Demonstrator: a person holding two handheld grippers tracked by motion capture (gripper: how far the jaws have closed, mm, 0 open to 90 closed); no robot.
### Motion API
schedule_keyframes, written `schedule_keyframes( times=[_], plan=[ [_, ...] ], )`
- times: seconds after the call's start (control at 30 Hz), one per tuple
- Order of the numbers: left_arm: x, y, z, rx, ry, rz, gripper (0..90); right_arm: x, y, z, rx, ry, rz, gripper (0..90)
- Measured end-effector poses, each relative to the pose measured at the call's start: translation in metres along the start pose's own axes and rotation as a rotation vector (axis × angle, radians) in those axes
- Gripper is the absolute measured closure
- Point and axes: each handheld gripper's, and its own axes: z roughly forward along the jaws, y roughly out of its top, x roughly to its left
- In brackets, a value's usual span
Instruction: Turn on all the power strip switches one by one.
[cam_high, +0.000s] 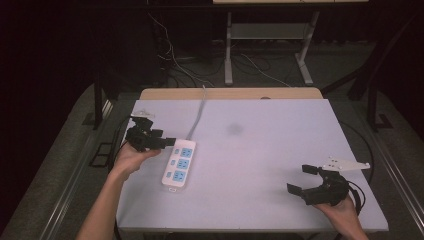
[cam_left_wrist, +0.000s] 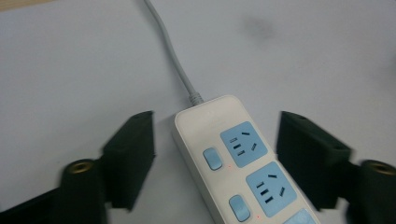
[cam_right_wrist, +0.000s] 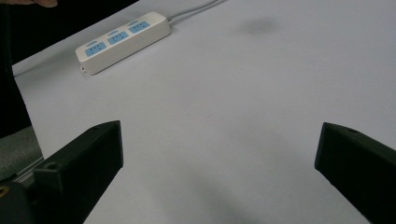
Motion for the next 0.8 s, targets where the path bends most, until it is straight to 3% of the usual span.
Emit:
schedule_keyframes(
  times=[0.1, 0.13, 0.27, 0.43, 0.6, 0.8],
  plan=[
    [-0.005, -0.006, -0.006, -0.011, -0.022, -0.006, 1.7, 0.0, 0.0, 0.0, -0.001, 0.001, 0.0, 0.8],
    [-0.007, -0.008, -0.008, -0.022, -0.022, -0.008, 0.0, 0.0, 0.0, 0.0, -0.001, 0.001, 0.001, 0.8],
    [-0.014, -0.016, -0.017, -0.069, -0.013, -0.003, 0.0, 0.0, 0.0, 0.0, -0.001, 0.001, 0.001, 0.9],
    [-0.027, -0.025, -0.026, -0.094, -0.002, 0.03, 0.0, 0.001, 0.0, 0.0, -0.001, 0.002, 0.001, 0.8],
    [-0.038, -0.037, -0.03, -0.118, 0.003, 0.055, 0.0, 0.001, 0.0, 0.001, 0.004, 0.004, -0.002, 0.8],
    [-0.049, -0.054, -0.029, -0.154, 0.0, 0.055, 0.0, 0.002, 0.0, 0.002, 0.005, 0.007, -0.003, 0.8]
  ],
)
